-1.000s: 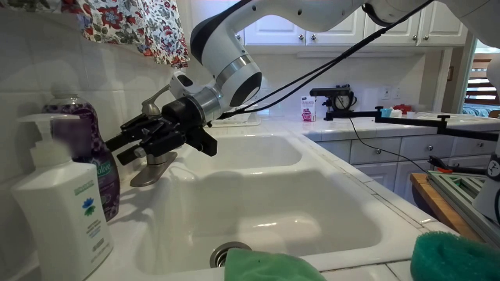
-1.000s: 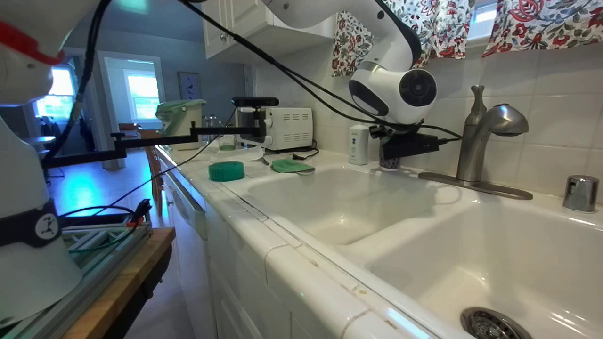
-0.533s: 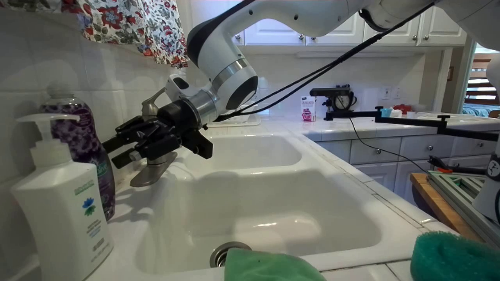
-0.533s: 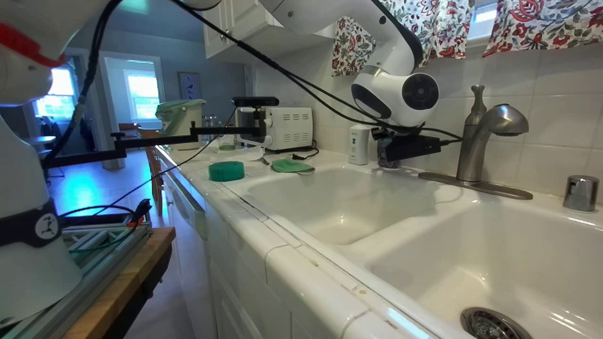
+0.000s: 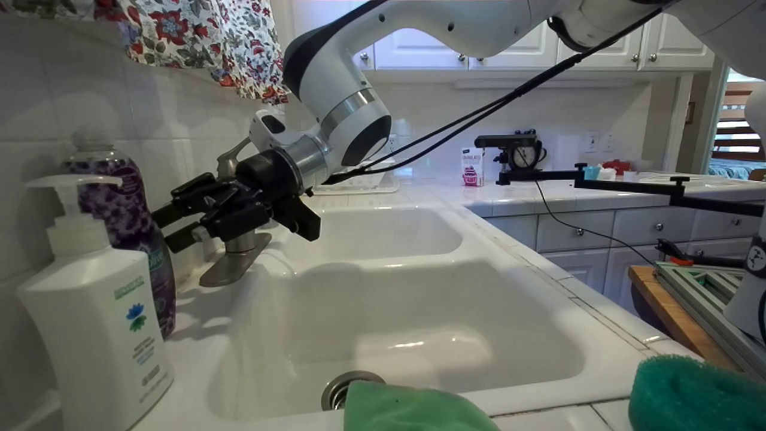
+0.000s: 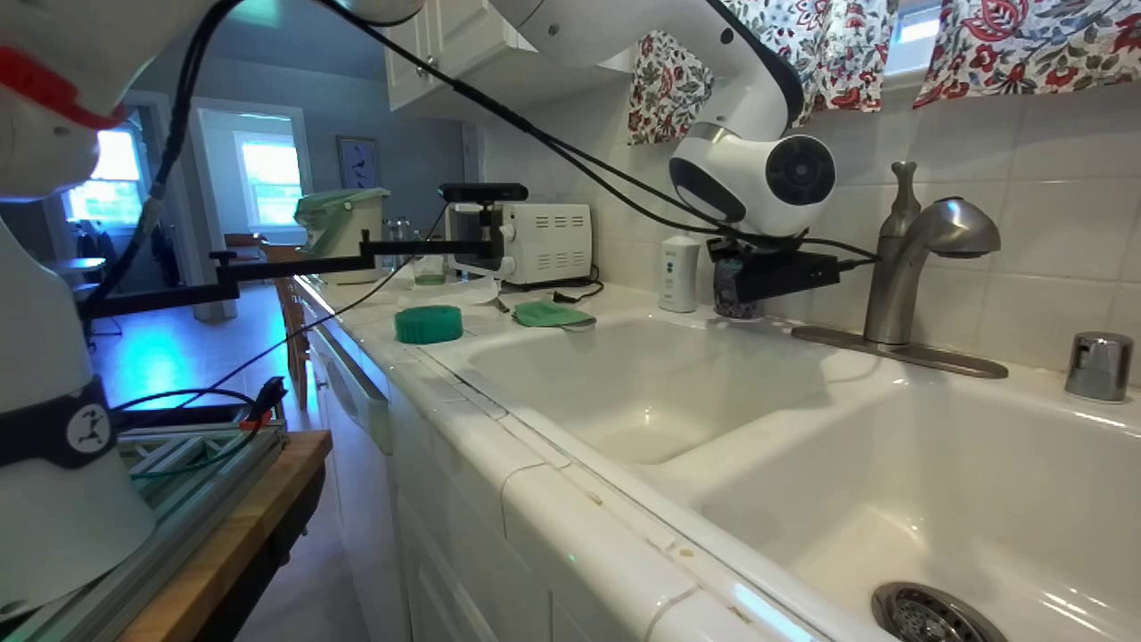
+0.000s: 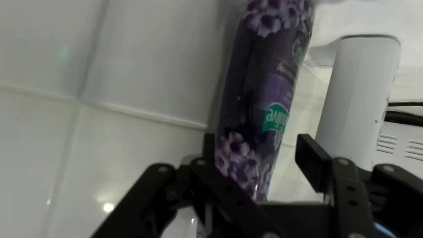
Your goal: Pick up the purple bottle and pour some of its contents in the sink
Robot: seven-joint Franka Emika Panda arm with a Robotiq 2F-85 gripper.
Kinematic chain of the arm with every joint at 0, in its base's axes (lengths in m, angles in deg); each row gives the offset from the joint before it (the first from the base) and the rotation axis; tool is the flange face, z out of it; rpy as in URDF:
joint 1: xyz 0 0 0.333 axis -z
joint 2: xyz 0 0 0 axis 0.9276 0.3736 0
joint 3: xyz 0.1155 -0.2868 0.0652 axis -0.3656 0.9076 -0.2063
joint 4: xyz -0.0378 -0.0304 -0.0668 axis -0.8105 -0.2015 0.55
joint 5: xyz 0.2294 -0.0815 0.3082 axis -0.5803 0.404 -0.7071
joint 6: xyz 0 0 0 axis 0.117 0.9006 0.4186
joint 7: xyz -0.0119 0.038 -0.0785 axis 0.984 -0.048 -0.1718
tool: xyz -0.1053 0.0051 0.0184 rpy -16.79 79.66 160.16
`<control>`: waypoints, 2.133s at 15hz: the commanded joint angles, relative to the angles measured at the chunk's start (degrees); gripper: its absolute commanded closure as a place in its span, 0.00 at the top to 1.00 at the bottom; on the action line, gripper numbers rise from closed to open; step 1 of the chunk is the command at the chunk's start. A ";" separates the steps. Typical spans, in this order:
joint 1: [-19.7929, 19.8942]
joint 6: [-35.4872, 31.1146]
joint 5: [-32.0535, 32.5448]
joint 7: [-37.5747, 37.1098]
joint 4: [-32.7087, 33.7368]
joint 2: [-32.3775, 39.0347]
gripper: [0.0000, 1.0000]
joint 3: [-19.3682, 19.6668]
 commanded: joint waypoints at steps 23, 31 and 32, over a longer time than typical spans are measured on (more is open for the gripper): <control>-1.32 2.67 7.83 -6.55 10.25 6.75 0.66 -1.06; -1.22 2.63 7.60 -6.77 9.94 6.46 0.18 -1.20; -1.20 2.67 7.56 -6.76 9.75 6.34 0.17 -1.24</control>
